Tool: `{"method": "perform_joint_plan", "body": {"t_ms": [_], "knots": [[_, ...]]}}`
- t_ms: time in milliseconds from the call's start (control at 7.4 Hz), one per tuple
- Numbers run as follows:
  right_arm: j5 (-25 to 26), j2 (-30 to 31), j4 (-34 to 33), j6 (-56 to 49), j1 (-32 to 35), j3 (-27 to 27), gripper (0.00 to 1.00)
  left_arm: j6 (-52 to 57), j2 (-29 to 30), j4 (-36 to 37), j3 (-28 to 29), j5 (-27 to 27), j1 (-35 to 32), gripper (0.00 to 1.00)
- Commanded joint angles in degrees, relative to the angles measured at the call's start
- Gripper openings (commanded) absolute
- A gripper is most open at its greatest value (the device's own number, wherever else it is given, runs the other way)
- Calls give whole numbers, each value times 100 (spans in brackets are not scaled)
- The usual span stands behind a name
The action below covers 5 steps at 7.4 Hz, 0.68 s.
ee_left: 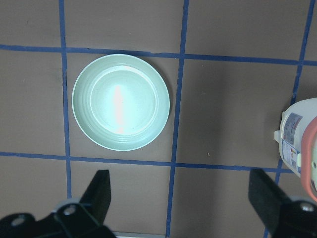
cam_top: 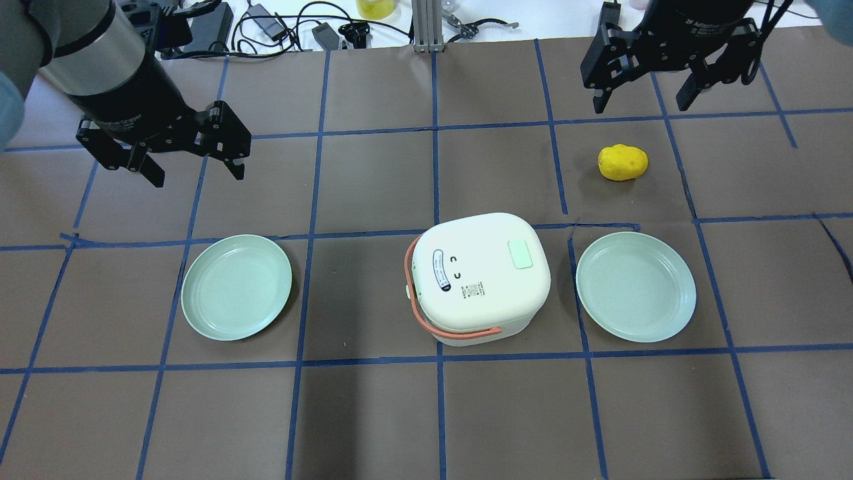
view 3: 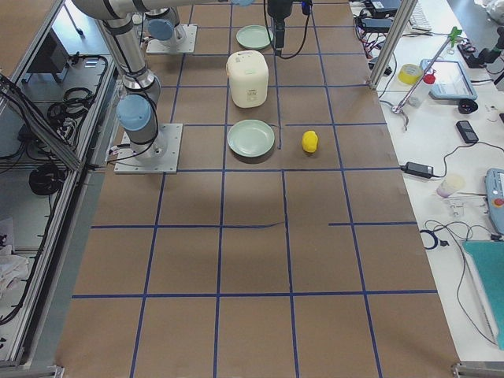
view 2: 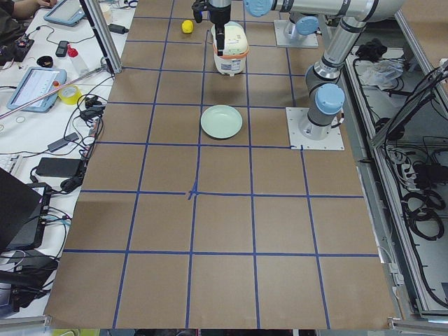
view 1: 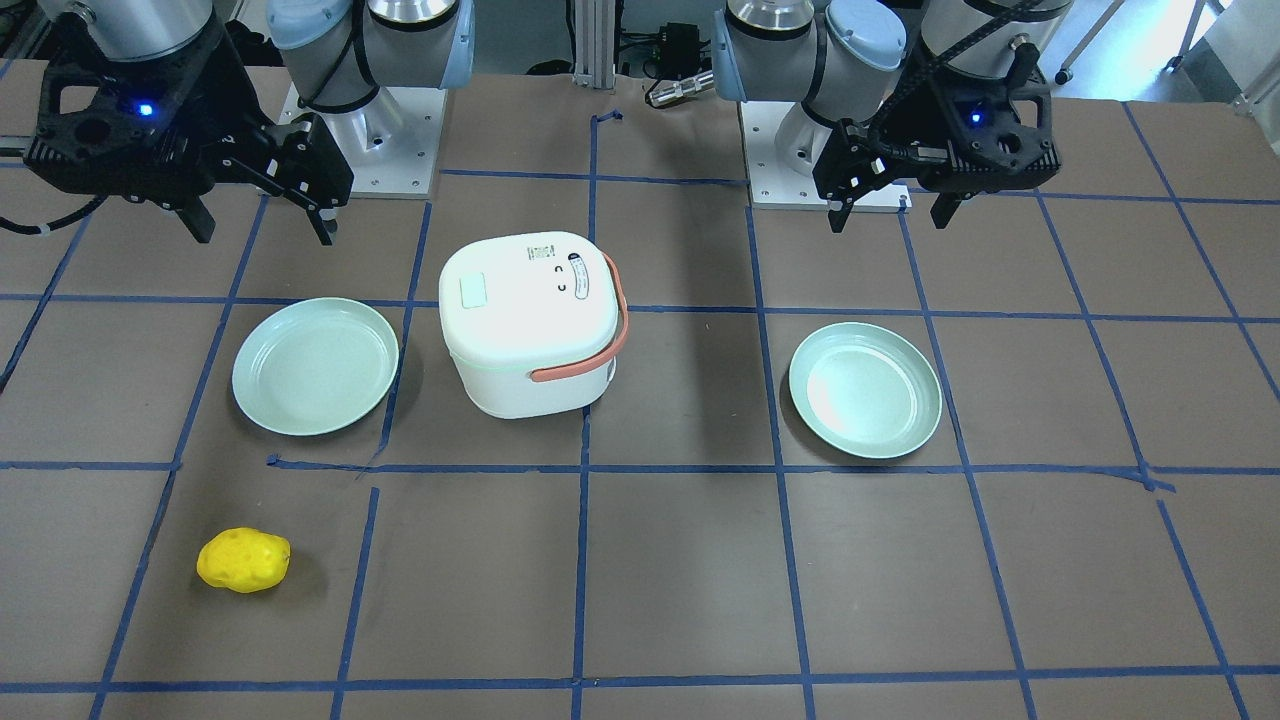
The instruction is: Press rice cooker button
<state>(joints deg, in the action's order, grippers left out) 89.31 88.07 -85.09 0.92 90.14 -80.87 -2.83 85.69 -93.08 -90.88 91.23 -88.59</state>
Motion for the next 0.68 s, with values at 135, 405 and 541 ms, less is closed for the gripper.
{"method": "perform_joint_plan", "body": {"t_ms": [135,405,541], "knots": [[-1,-18,-68,5,-6,-8,95,2,0,0,0,0,0,100],[-1,-18,-16,14,3,-8,73,2,0,0,0,0,0,100],[-1,-18,-7,5,3,-8,33,2,0,0,0,0,0,100]]}}
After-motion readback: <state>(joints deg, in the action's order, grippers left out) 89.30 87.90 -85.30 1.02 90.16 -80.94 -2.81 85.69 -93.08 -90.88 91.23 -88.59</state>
